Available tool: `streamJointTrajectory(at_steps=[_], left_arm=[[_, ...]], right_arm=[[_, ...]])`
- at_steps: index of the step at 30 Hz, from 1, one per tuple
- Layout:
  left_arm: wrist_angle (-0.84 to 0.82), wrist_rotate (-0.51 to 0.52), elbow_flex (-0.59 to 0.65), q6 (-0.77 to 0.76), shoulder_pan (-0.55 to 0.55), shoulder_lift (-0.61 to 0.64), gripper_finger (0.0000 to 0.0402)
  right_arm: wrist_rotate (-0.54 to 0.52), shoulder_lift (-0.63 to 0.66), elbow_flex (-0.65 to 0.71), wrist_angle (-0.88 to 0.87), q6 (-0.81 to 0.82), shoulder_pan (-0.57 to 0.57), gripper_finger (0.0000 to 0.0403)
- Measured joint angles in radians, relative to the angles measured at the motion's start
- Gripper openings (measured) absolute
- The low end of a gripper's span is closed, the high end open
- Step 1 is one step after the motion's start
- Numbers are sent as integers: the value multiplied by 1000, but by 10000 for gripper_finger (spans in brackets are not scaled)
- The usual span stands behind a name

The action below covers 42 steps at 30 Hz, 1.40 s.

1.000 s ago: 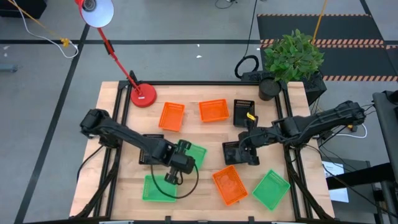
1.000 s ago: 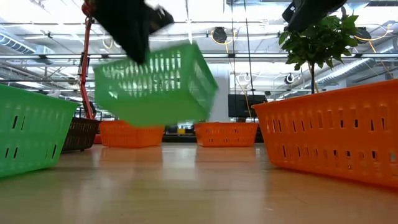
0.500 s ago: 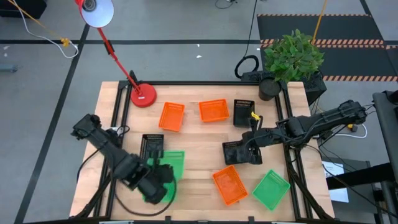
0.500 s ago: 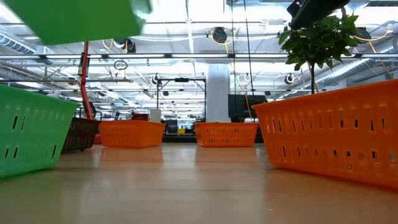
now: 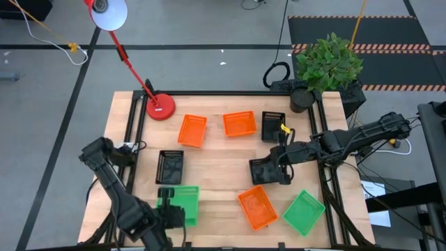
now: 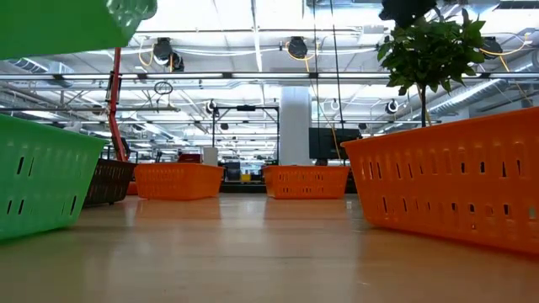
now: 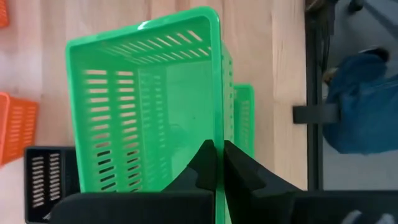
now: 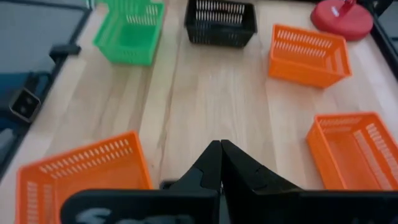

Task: Stack baskets by color
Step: Stack the middle green basket on top of the left green basket

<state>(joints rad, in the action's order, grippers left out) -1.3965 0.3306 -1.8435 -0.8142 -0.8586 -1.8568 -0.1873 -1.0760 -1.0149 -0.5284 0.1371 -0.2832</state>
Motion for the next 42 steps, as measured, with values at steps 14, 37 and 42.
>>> streamJointTrajectory(at_steps=[14,37,42], left_arm=[[-1,38,0,-116,-54,-189,8],[6,38,0,-124,-58,-228,27],[15,37,19,-132,-58,-228,34]], right_arm=[[-1,0,0,162,-97,0,0],[0,0,0,158,-97,0,0],[0,-1,0,157,-97,0,0]])
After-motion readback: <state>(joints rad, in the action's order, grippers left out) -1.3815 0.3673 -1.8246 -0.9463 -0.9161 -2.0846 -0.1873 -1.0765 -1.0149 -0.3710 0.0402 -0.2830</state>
